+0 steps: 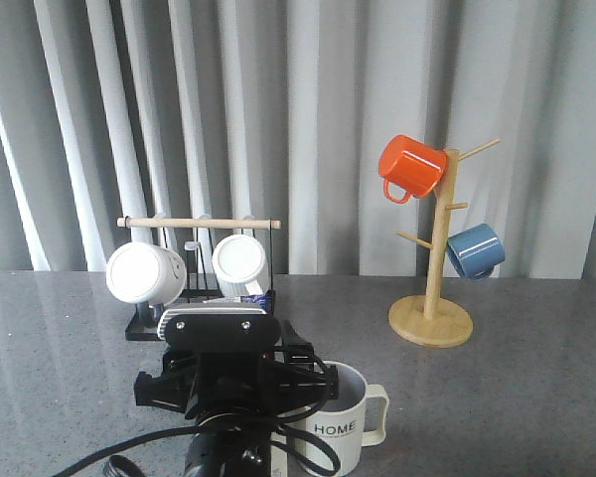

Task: Place milk next to cup
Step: 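Lower the milk carton beside the HOME mug with the left gripper, then open the left gripper and raise it off the carton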

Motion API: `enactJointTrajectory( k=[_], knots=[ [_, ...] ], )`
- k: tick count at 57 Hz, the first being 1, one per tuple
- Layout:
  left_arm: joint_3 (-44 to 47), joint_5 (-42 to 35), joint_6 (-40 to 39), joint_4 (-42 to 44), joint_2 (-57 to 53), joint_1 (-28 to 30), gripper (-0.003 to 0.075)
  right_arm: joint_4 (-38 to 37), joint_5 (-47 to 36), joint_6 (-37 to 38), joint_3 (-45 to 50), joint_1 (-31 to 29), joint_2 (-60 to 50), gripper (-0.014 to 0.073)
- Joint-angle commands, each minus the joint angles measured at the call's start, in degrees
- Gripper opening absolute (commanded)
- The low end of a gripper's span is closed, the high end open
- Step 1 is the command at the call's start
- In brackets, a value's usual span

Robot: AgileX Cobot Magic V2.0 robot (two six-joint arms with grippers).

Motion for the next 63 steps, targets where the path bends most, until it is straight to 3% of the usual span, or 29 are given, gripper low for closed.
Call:
enactJointTrajectory(
  k=[1, 20, 45, 52, 58, 63],
  knots=[
    [-1.6, -1.8, -0.1, 3.6, -2.8, -0.2, 0.0594, 0.5, -3.3, -0.1, -1.5, 0.1, -0.2, 0.0265],
    [-1.6, -4.7, 0.1, 3.6, -3.6, -0.2, 0.0594, 0.5, -3.3, -0.1, -1.5, 0.1, -0.2, 0.0265],
    [-1.5, -1.8, 0.3, 9.0, -16.1, -0.2, 0.0594, 0.5, -3.3, -0.1, -1.5, 0.1, -0.2, 0.0265],
    [-1.5, -1.8, 6.5, 8.3, -22.2, -0.2, 0.0586, 0.5, -3.3, -0.1, -1.5, 0.1, -0.2, 0.0265],
    [-1.5, -1.8, 13.8, 5.5, -27.6, -0.2, 0.0523, 0.5, -3.3, -0.1, -1.5, 0.1, -0.2, 0.0265],
    [-1.5, -1.7, 18.3, 1.9, -31.6, -0.2, 0.039, 0.5, -3.3, -0.1, -1.5, 0.1, -0.2, 0.0265]
  ],
)
